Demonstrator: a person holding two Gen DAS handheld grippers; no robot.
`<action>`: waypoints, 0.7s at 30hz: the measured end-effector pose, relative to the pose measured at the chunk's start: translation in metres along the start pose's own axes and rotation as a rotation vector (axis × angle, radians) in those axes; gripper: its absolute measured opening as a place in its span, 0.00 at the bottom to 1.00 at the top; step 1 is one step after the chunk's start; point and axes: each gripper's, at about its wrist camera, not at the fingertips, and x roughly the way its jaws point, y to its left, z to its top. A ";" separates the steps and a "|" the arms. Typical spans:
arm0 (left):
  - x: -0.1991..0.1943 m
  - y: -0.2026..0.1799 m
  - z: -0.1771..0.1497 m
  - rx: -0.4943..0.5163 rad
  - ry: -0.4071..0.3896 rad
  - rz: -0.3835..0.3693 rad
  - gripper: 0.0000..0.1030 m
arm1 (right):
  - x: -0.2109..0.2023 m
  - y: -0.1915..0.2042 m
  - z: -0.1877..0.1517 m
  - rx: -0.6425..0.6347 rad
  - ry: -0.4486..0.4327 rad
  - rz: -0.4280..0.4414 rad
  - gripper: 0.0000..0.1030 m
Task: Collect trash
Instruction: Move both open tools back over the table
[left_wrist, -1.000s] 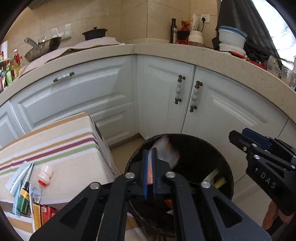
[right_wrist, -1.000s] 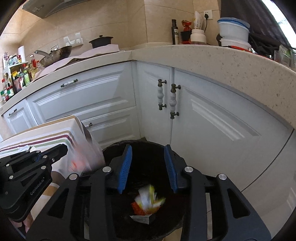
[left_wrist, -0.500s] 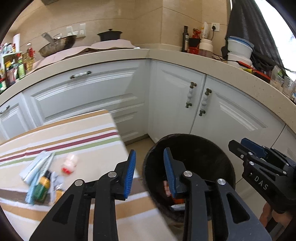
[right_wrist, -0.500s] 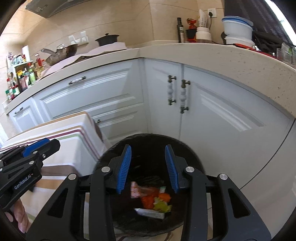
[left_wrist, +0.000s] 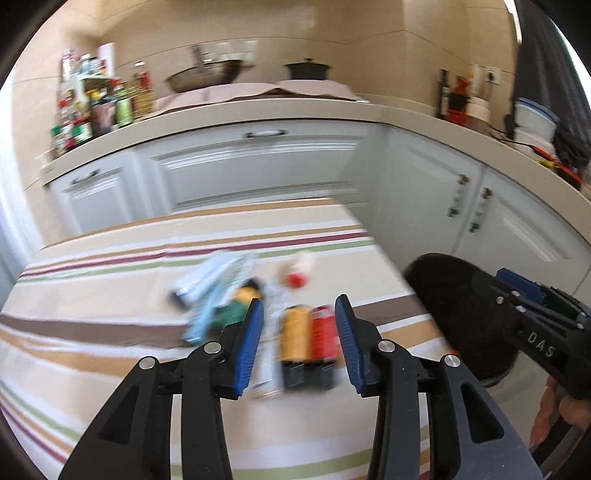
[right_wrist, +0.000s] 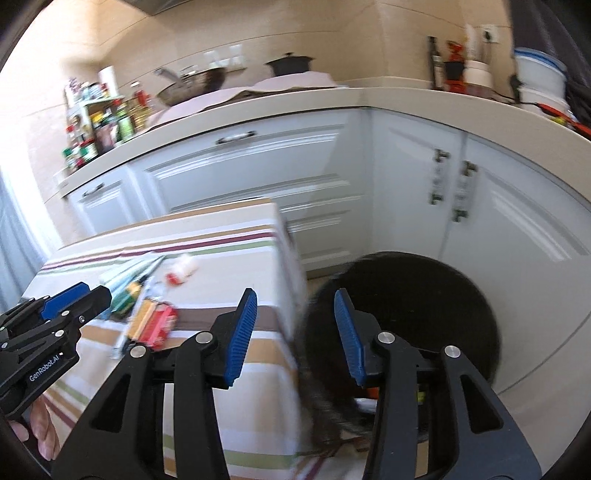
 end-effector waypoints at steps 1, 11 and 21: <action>-0.002 0.010 -0.003 -0.012 0.002 0.018 0.40 | 0.001 0.009 0.000 -0.011 0.006 0.014 0.41; -0.015 0.081 -0.026 -0.103 0.022 0.131 0.42 | 0.021 0.078 -0.010 -0.098 0.076 0.092 0.41; -0.015 0.120 -0.037 -0.153 0.038 0.168 0.46 | 0.049 0.108 -0.017 -0.139 0.173 0.084 0.42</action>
